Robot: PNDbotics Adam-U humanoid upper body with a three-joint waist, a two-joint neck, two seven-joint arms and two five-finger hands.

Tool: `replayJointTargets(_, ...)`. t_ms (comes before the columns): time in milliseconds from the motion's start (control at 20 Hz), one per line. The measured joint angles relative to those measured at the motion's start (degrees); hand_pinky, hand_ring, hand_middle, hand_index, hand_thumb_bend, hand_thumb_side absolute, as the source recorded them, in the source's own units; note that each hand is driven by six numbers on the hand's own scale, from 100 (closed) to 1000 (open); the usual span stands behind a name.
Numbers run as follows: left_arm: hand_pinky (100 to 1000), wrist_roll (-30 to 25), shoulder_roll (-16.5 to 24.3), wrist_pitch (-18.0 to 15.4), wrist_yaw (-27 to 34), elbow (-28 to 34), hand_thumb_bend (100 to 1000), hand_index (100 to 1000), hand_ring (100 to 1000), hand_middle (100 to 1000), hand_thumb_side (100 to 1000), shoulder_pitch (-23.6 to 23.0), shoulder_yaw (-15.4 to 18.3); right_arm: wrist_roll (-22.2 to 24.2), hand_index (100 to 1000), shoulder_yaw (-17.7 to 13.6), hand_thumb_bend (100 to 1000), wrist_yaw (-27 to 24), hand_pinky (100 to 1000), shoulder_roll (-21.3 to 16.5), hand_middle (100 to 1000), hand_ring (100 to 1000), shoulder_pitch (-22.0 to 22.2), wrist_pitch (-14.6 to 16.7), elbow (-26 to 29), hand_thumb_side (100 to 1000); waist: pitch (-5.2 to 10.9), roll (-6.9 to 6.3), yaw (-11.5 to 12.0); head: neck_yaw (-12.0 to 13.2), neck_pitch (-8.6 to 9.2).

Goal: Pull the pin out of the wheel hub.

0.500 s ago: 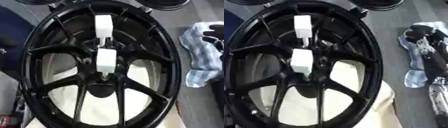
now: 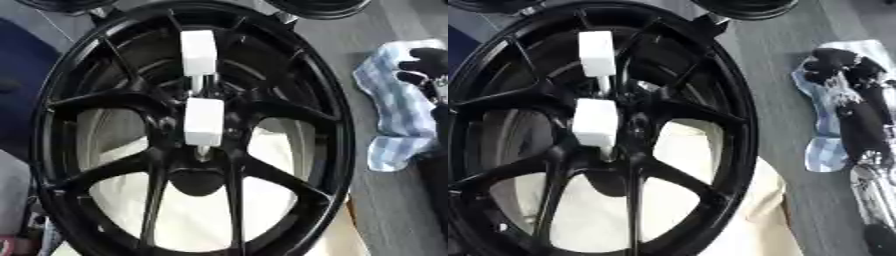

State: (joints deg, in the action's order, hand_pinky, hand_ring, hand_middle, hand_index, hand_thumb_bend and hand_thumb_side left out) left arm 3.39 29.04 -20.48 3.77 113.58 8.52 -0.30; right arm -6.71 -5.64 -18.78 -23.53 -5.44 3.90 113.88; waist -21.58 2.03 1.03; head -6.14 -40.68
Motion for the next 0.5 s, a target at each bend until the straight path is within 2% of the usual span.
replayJointTargets(300, 814, 1.0, 8.9, -7.4, -5.6, 0.0, 100, 751, 708, 627, 510, -0.1, -0.1, 0.1, 574, 0.0, 321, 0.0, 761, -0.5, 703, 731, 0.5, 0.2, 0.0, 421, 0.44, -0.46, -0.2, -0.1, -0.06)
replayJointTargets(500, 825, 1.8, 13.7, -11.1, -8.5, 0.0, 100, 775, 733, 663, 438, 0.7, -0.1, 0.1, 574, 0.0, 320, 0.0, 761, -0.9, 703, 731, 0.7, 0.3, 0.0, 421, 0.55, -0.53, -0.2, -0.1, -0.20)
